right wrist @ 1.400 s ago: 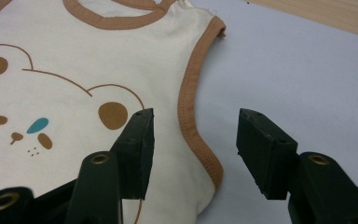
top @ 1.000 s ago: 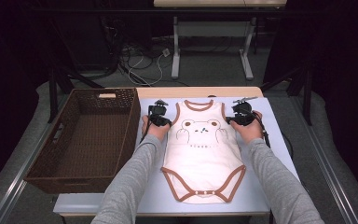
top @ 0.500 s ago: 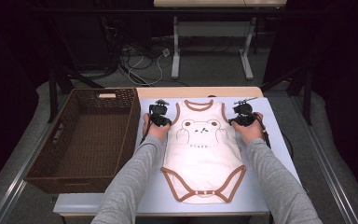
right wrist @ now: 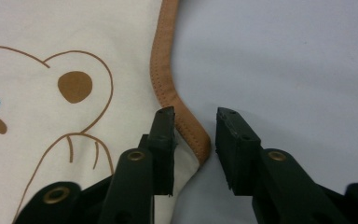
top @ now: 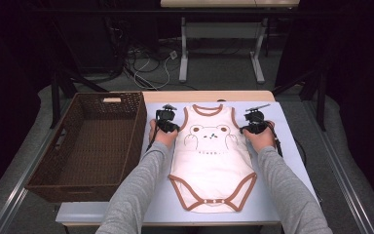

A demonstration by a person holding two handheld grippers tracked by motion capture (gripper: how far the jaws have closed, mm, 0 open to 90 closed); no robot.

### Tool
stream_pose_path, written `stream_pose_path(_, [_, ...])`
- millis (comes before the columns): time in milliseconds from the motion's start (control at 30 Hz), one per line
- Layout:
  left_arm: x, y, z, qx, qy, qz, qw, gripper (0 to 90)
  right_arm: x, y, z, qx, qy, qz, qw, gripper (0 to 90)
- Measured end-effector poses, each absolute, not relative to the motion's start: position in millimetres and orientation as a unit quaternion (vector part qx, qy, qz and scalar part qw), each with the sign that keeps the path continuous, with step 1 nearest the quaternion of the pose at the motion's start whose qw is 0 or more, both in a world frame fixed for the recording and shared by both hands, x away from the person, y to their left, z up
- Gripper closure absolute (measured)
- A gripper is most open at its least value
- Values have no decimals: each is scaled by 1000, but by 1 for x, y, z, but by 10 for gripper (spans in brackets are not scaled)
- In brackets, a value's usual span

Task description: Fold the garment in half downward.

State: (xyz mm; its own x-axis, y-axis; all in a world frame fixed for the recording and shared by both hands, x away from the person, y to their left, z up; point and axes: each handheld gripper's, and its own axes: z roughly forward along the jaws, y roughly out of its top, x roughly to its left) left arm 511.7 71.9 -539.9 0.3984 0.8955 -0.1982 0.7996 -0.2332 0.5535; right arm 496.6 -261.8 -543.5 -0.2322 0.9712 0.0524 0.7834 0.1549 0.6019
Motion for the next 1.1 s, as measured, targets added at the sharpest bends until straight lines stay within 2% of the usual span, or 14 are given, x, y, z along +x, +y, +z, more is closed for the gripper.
stream_pose_path(200, [512, 74, -540, 779, 543, 82, 303, 873, 496, -257, -543, 574, 753, 263, 187, 856])
stream_pose_path(267, [512, 74, -539, 781, 540, 84, 302, 874, 495, -255, -542, 568, 758, 253, 196, 879])
stream_pose_path(767, [507, 77, -528, 779, 534, 94, 315, 874, 487, -252, -528, 530, 772, 267, 227, 885])
stream_pose_path(1100, [500, 79, -520, 777, 530, 97, 325, 874, 478, -257, -519, 520, 774, 280, 227, 885])
